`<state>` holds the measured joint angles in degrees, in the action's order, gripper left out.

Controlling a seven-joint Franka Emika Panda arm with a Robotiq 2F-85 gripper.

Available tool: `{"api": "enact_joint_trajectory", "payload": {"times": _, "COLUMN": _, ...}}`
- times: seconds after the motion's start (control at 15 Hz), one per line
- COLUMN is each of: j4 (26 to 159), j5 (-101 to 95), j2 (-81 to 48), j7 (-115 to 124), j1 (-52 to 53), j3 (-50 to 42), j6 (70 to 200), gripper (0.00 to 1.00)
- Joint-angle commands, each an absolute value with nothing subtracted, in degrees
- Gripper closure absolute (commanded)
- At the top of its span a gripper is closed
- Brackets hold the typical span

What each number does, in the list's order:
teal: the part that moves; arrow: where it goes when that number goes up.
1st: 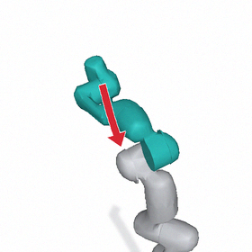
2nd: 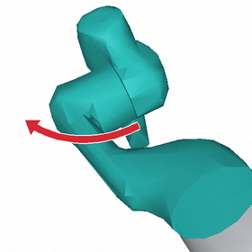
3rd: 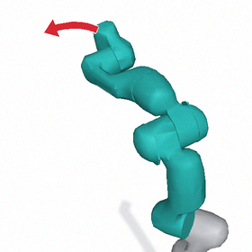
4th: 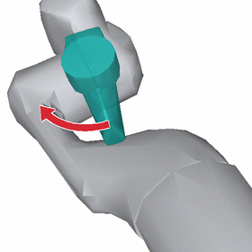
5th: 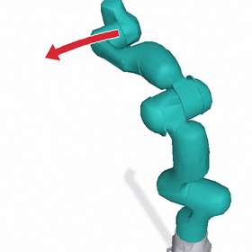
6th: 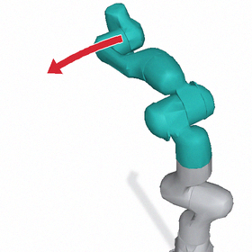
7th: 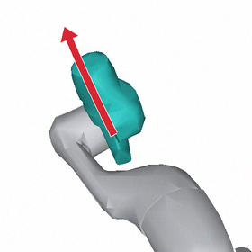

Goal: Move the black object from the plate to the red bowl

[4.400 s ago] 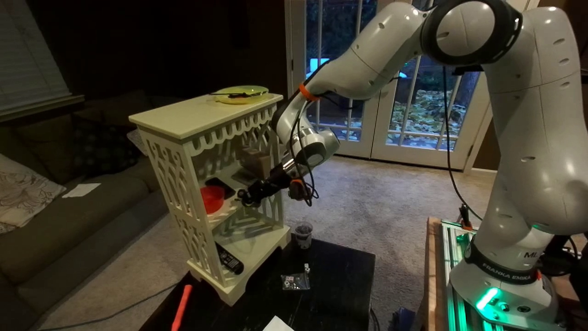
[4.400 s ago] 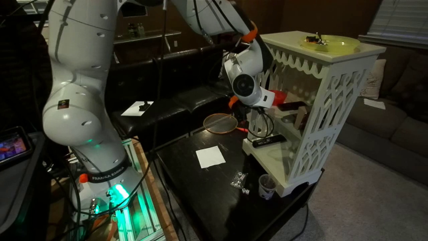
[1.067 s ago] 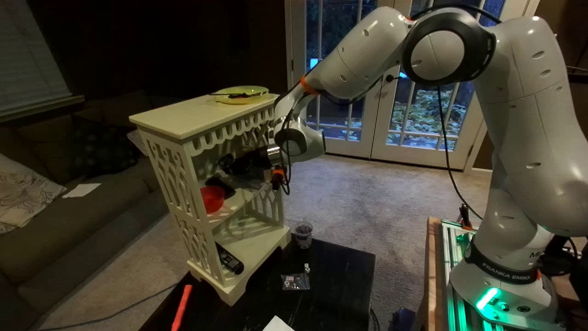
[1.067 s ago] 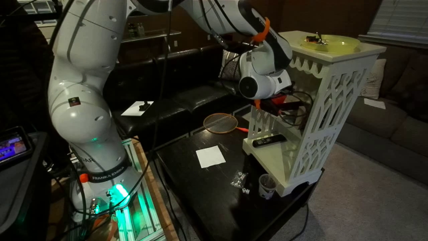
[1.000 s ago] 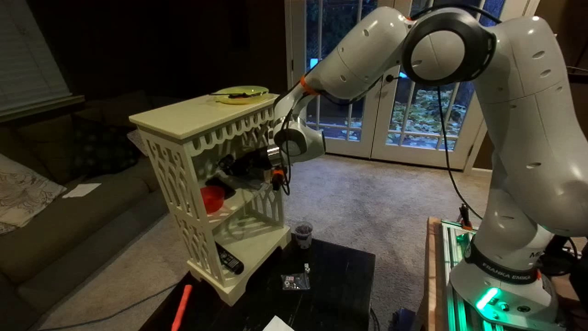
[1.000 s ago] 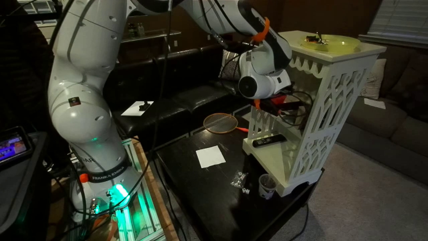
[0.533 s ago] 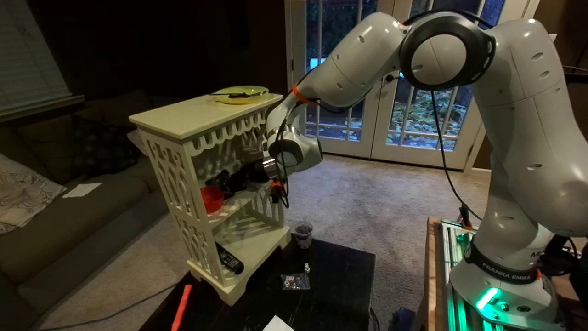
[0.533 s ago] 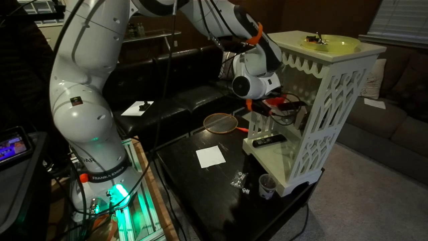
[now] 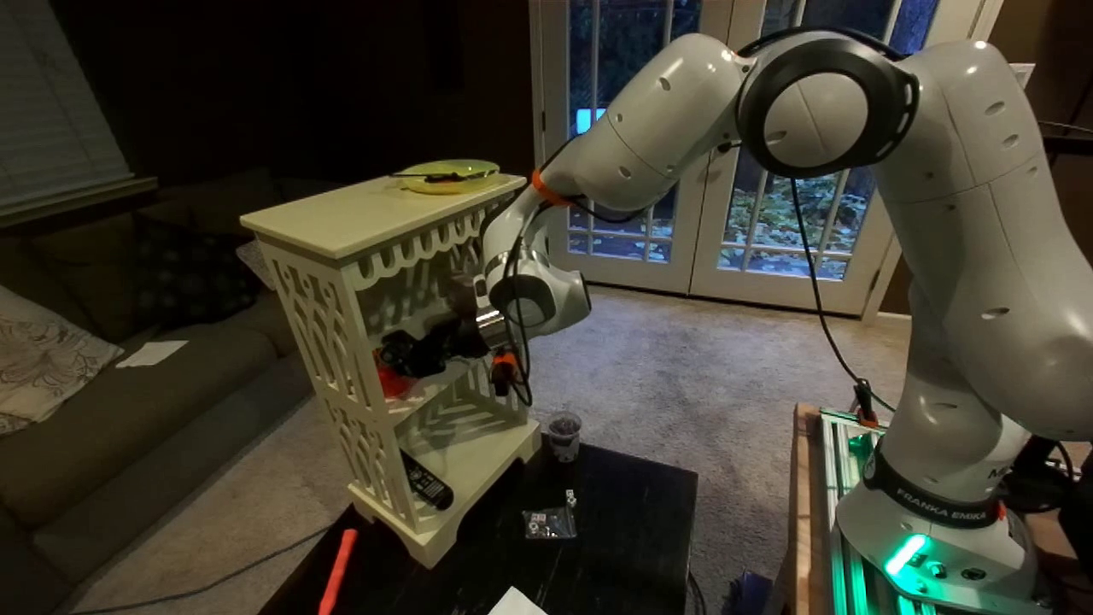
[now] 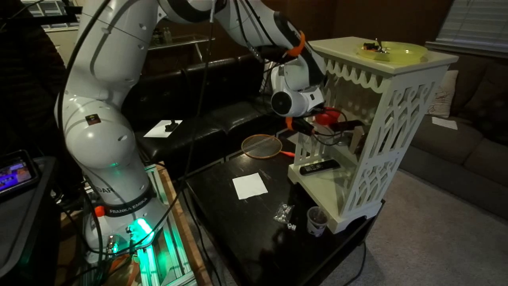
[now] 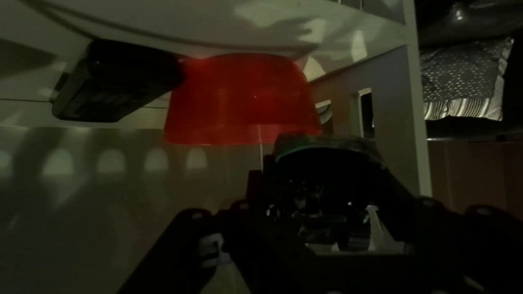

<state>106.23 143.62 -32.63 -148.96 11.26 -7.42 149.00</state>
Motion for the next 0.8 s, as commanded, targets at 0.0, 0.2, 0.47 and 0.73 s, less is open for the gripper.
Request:
{"api": "enact_joint_trajectory", "payload": {"times": 0.0, "j4": 104.36, "j5": 143.38, "j2": -32.79, "j7": -147.51, "j1": 10.41, "j3": -7.41, "j6": 146.34, "gripper": 0.58}}
{"api": "enact_joint_trajectory", "payload": {"times": 0.2, "j4": 102.34, "j5": 143.35, "j2": -34.26, "j7": -146.98, "j1": 10.29, "j3": -7.22, "j6": 146.25, "gripper": 0.58}}
{"api": "enact_joint_trajectory", "payload": {"times": 0.47, "j4": 99.96, "j5": 143.36, "j2": -36.18, "j7": -147.19, "j1": 10.66, "j3": -7.34, "j6": 147.11, "gripper": 0.58}}
{"api": "enact_joint_trajectory", "payload": {"times": 0.73, "j4": 96.09, "j5": 143.42, "j2": -38.65, "j7": -146.66, "j1": 10.30, "j3": -7.67, "j6": 147.23, "gripper": 0.58}}
